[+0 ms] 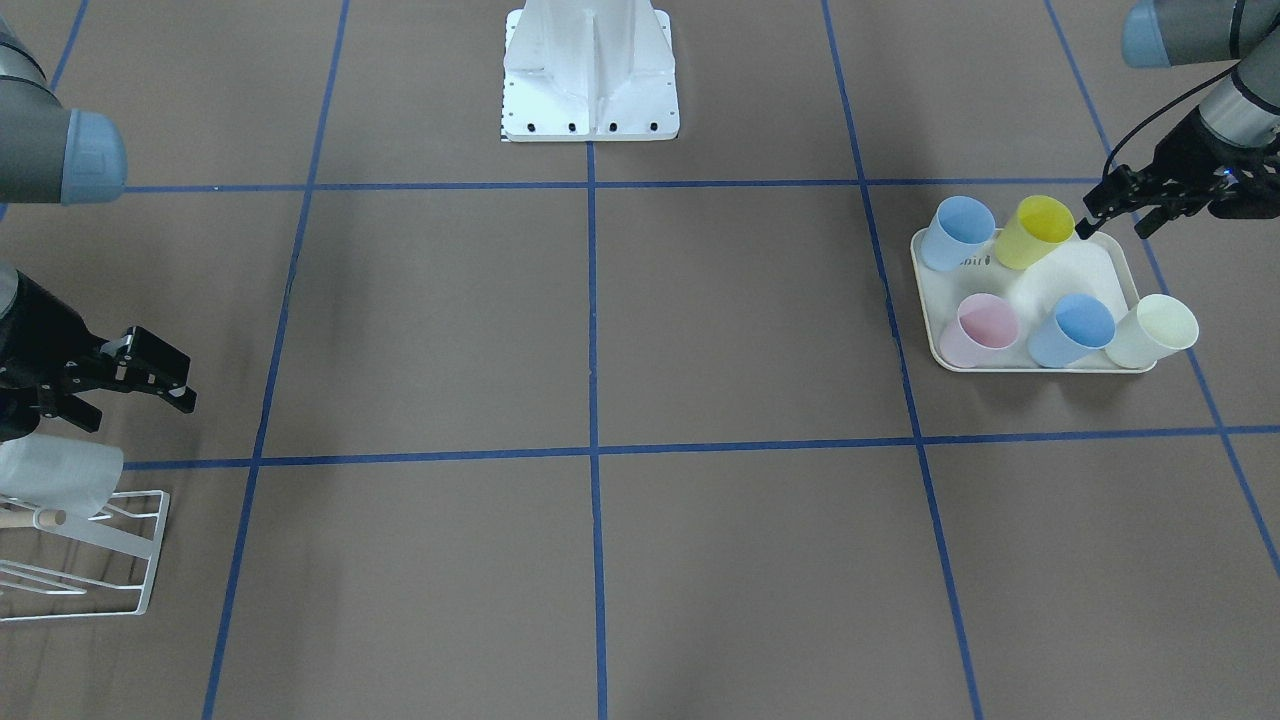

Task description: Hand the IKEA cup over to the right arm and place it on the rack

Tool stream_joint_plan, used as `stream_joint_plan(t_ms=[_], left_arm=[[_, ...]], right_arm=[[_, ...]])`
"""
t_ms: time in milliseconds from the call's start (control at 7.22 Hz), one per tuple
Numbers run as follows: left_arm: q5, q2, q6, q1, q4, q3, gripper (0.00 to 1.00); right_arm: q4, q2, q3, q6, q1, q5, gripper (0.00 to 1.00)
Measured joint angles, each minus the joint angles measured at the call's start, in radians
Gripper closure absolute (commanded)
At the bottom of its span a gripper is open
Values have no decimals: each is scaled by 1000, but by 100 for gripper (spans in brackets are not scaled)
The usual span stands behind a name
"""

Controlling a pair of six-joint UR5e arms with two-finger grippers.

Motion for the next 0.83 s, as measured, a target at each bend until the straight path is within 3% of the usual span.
stream_joint_plan(t_ms=[416,554,693,831], left_arm=[[-4,17,4,50,20,1,2],[-6,15,-1,69,21,1,12],[-6,11,-6,93,22,4,30],[-6,7,-8,110,22,7,66]], right_arm=[[0,0,5,2,-6,0,1],[0,0,7,2,-9,0,1],[0,0,7,2,-13,0,1],[0,0,6,2,-17,-4,1]])
